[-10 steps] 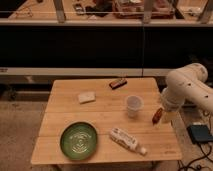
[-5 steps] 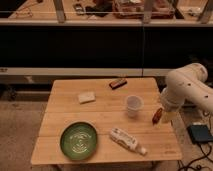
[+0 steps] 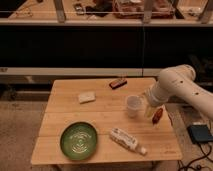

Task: Push the ceramic bowl across the table

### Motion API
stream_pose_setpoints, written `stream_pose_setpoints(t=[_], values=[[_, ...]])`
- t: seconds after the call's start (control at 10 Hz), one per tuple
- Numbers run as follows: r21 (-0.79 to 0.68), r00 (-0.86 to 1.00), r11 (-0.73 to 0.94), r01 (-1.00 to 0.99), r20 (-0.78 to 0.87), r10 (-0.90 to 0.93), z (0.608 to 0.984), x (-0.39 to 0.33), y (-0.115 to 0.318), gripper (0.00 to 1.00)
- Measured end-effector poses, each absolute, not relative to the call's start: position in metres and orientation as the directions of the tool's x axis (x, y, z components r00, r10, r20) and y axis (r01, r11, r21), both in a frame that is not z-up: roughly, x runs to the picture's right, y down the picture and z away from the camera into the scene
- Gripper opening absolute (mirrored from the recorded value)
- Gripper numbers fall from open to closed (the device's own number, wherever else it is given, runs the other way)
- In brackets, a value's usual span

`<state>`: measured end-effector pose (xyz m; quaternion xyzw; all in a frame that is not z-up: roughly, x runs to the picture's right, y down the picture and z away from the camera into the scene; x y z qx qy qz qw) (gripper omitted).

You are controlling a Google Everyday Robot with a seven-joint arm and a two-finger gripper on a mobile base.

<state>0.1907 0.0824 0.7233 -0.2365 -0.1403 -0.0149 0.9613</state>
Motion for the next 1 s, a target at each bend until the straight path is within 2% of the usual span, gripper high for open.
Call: stream_pose_setpoints(t=[0.1,0.2,0.5,0.6,0.7,0.8,1.0], values=[[-0.439,0.945,0.89,0.123,0.327,0.031,0.728,0.175,0.085,0.63],[-0.429,0.929,0.889,0.162,0.371,0.01,0.732,0.158,0.094,0.55],[-0.407,0.867,0.875,0.263,0.497,-0.029,0.728,0.112,0.125,0.28],[-0.391,0.814,0.863,0.32,0.58,-0.039,0.719,0.083,0.139,0.14],[-0.373,0.782,0.86,0.349,0.622,-0.047,0.715,0.067,0.143,0.07],[-0.345,0.743,0.859,0.379,0.666,-0.06,0.71,0.05,0.144,0.01],[-0.315,0.69,0.852,0.417,0.721,-0.071,0.704,0.026,0.142,0.0]])
